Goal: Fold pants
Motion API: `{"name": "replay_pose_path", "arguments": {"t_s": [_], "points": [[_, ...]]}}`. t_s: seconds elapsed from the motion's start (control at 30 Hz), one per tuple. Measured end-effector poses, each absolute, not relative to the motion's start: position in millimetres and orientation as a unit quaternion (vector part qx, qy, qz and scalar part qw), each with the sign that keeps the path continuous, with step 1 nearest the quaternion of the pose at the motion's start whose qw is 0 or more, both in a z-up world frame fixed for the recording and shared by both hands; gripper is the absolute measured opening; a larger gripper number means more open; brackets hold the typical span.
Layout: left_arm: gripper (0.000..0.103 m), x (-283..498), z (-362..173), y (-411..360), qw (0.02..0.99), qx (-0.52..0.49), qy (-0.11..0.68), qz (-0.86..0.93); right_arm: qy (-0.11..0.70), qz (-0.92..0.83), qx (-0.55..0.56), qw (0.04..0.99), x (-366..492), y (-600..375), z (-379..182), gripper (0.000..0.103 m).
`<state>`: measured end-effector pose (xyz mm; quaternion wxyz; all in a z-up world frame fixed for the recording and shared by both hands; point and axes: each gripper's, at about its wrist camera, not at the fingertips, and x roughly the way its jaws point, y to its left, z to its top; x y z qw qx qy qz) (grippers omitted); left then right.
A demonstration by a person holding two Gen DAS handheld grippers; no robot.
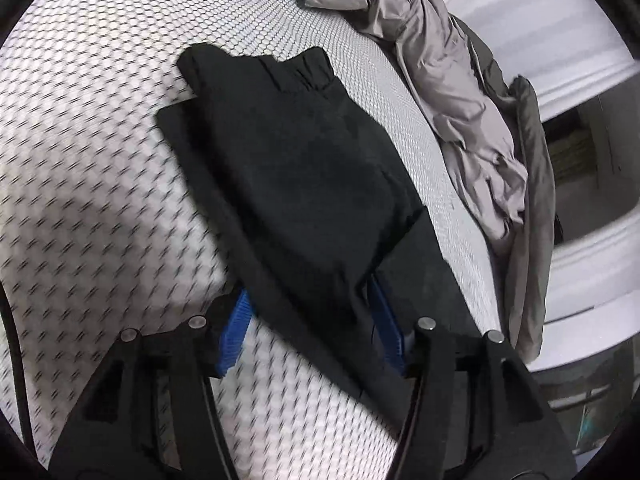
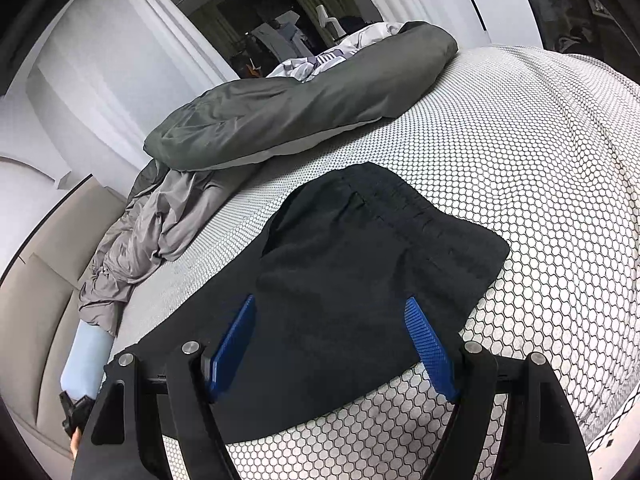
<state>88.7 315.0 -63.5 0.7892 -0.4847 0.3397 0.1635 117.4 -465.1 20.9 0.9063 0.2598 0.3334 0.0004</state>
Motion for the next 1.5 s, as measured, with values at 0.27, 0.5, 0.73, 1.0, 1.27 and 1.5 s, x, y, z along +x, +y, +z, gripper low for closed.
{"name": "replay_pose_path", "arguments": {"t_s": [0.27, 0.5, 0.73, 1.0, 1.27, 1.5], "points": [[0.001, 84, -44, 327, 0.827, -0.444, 0.287, 0.192, 0.344, -0.033, 0.282, 0.895, 97, -500, 6, 0.078], [0.001, 87, -51, 329, 0.819, -0.444, 0.301, 0.204, 0.363, 0.010, 0.411, 0.836, 117, -536, -41, 0.070], [0.001, 72, -36, 320, 0.840, -0.413, 0.294, 0.191, 0.320, -0.031, 0.401, 0.858, 131, -537, -47, 0.007], [0.001, 50, -32, 297, 0.857, -0.349, 0.332, 0.181, 0.329, -0.061, 0.349, 0.876, 64, -546, -24, 0.007], [0.029, 39, -12, 296, 0.860, -0.312, 0.327, 0.238, 0.323, -0.090, 0.335, 0.881, 53, -562, -17, 0.058], [0.058, 44, 8, 274, 0.870, -0.294, 0.311, 0.244, 0.318, -0.090, 0.352, 0.876, 57, -568, -24, 0.013]]}}
